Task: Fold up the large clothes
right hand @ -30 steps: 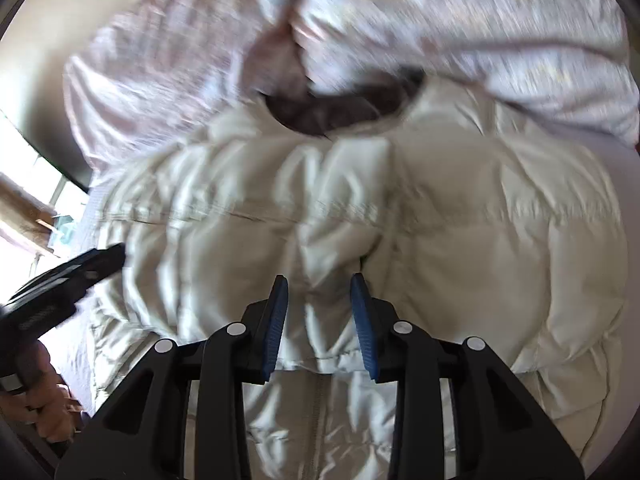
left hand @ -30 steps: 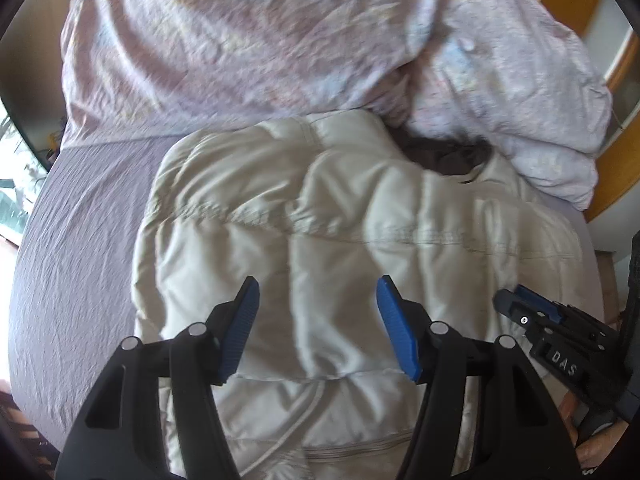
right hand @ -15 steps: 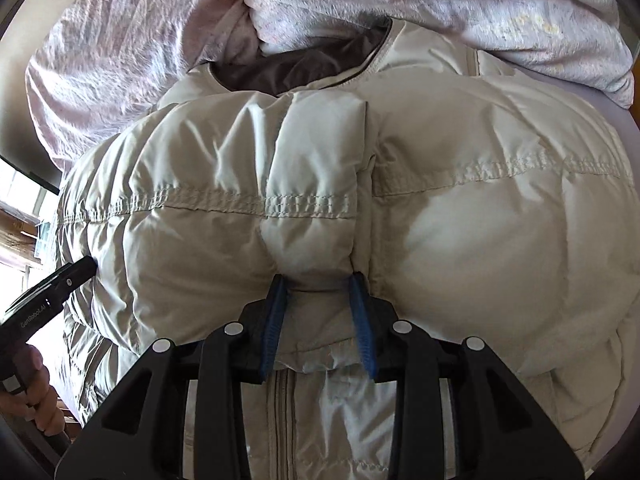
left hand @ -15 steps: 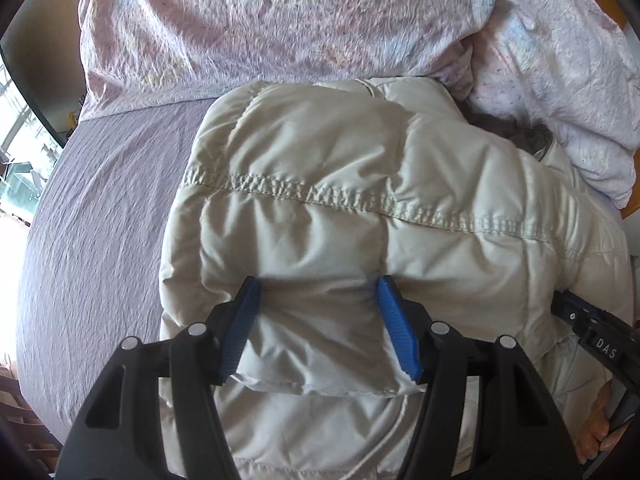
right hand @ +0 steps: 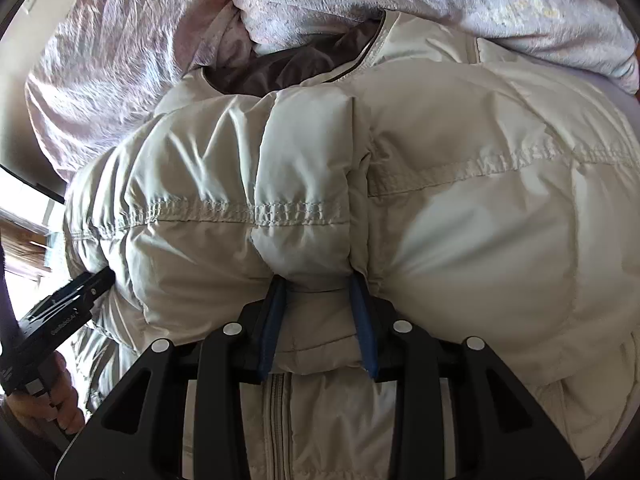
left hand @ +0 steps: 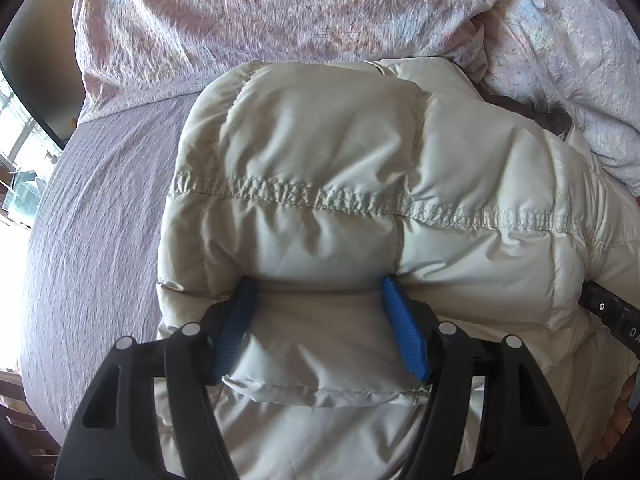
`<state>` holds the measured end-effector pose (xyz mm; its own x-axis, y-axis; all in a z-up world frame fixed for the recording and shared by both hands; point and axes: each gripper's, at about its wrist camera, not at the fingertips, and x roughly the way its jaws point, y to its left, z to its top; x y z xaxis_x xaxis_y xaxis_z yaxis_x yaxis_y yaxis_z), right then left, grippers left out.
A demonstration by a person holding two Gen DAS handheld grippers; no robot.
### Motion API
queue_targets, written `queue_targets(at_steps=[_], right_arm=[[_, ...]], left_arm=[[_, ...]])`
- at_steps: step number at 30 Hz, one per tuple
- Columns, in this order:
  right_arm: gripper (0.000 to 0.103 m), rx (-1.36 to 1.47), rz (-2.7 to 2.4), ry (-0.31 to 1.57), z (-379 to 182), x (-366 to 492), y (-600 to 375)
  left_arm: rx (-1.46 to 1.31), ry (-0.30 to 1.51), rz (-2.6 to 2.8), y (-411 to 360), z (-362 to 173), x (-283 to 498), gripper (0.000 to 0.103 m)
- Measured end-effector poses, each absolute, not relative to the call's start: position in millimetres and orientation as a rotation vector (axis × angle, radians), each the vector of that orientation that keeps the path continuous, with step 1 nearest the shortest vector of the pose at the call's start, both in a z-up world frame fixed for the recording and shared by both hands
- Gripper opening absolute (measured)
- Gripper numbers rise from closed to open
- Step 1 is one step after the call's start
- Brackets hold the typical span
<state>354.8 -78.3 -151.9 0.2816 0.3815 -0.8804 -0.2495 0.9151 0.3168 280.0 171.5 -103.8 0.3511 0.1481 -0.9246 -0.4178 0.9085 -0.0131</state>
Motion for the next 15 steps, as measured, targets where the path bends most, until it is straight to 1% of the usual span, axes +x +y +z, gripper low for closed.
queue_targets(at_steps=[4, 5, 11, 12, 13, 14, 15], right_arm=[[0.034, 0.177, 0.439, 1.232, -145, 356, -92], [0.039, 0.175, 0.419, 1.231, -143, 355, -97], [0.040, 0.194, 0.395, 1.210, -124, 341, -142], [0.043, 0.183, 0.392, 1.205, -118, 336, -154], [0.054, 0.174, 0.386, 1.202, -114, 333, -162], [0.063, 0.166, 0.381, 1.199, -109, 327, -175], [0.068, 0.161, 0.377, 1.201, -105, 321, -190]], left_arm=[[-0.305, 1.126, 0.324, 176, -92, 265, 0.066], [-0.311, 1.118, 0.318, 178, -89, 260, 0.066], [-0.298, 1.084, 0.350, 196, -74, 206, 0.068], [-0.297, 1.081, 0.356, 200, -73, 197, 0.068], [-0.296, 1.080, 0.363, 202, -71, 186, 0.069], [-0.294, 1.079, 0.370, 205, -71, 175, 0.070], [-0.295, 1.080, 0.378, 210, -71, 160, 0.070]])
